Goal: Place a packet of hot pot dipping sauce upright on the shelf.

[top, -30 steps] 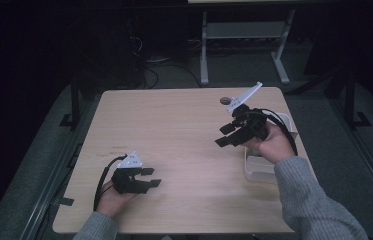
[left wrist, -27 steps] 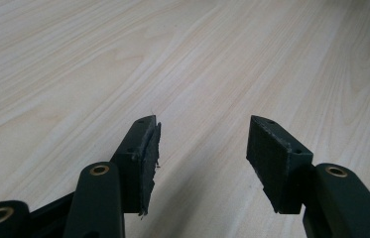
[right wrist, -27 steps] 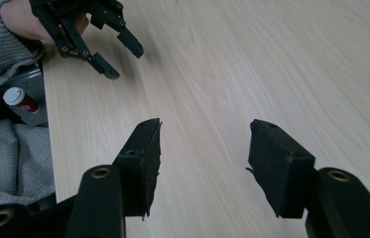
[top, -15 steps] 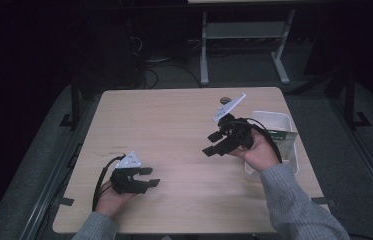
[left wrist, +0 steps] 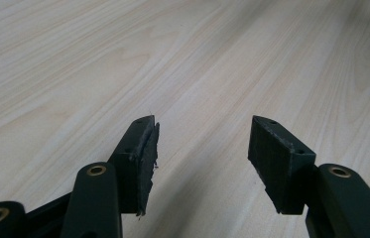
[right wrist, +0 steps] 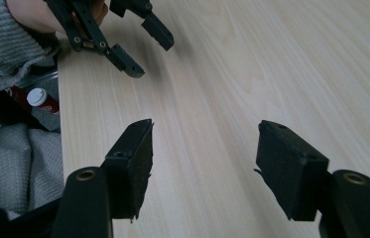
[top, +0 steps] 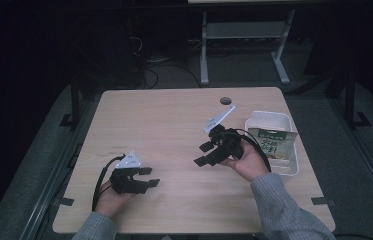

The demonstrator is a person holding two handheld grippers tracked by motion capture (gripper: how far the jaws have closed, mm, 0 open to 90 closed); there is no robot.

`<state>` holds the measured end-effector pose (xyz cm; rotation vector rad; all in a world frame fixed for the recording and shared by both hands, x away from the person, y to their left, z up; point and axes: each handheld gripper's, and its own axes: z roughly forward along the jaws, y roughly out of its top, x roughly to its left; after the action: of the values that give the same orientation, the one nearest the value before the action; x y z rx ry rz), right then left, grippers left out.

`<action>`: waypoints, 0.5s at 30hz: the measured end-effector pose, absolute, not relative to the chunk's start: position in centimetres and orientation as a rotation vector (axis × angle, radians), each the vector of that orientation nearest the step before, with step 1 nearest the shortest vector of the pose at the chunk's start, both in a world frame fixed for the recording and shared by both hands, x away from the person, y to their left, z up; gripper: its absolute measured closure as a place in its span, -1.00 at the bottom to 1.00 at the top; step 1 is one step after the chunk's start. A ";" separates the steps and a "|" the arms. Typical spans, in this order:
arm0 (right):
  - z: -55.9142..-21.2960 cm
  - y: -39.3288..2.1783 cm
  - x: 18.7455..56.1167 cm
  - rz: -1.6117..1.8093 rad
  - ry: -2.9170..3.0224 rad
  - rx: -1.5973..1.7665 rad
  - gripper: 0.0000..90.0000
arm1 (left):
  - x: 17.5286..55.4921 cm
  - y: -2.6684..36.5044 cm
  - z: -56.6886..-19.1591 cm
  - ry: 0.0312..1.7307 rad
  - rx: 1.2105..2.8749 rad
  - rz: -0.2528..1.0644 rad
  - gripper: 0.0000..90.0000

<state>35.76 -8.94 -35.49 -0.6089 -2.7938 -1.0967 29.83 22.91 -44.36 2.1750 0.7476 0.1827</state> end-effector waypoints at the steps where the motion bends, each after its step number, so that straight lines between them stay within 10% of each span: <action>1: -35.7 -8.8 35.7 -1.099 -2.789 -0.605 -0.17 | 29.8 22.9 -44.4 0.748 2.175 0.184 -0.02; 15: -38.3 -7.7 34.2 -1.093 -2.764 -0.566 -0.18 | 29.8 22.8 -44.5 0.750 2.184 0.191 -0.05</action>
<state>34.24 -7.71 -38.34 -0.5664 -2.7635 -1.0927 29.80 22.84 -44.46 2.1843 0.7501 0.1912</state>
